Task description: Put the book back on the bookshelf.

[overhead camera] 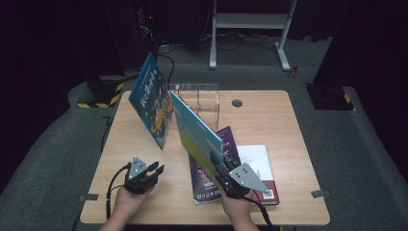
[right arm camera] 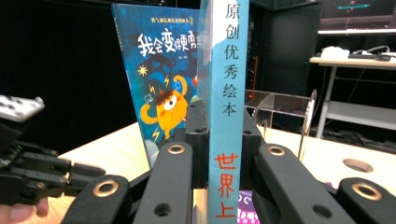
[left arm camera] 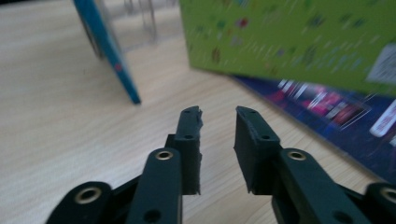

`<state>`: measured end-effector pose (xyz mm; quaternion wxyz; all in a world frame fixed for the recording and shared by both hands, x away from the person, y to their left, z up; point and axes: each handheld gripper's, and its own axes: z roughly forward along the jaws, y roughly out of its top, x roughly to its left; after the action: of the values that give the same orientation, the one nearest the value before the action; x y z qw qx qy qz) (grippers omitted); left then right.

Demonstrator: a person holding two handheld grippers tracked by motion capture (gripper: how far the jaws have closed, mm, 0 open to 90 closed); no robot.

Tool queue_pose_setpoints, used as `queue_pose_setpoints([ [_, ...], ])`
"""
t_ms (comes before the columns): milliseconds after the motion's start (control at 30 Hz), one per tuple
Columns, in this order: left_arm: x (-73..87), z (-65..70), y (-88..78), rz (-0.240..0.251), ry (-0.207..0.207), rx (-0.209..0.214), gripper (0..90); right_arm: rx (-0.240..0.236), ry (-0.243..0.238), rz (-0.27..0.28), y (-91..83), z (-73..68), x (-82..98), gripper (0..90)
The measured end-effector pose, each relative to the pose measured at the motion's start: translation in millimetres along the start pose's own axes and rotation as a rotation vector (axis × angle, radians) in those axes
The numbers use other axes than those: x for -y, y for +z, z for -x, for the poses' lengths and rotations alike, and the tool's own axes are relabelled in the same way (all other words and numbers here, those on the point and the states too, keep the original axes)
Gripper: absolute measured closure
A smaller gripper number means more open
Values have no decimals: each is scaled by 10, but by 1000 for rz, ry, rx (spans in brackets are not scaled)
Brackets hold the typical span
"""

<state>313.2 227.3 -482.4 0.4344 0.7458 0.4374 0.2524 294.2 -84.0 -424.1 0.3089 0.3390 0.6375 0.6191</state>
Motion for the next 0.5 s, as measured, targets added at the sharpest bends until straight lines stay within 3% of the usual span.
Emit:
queue_pose_setpoints([
  [133, -103, 196, -132, 98, 22, 15, 603, 24, 11, -7, -63, -45, 57, 807],
  [167, -103, 196, -132, 98, 22, 15, 584, 24, 11, -7, -63, -45, 57, 807],
  [300, -220, 368, -249, 175, 31, 30, 524, 38, 17, -18, -123, -75, 108, 806],
  [333, -274, 462, -287, 195, 26, 54, 493, 42, 18, -20, -139, -88, 125, 805],
  [500, -352, 592, -327, 203, 26, 95, 440, 51, 15, -11, -160, -131, 162, 804],
])
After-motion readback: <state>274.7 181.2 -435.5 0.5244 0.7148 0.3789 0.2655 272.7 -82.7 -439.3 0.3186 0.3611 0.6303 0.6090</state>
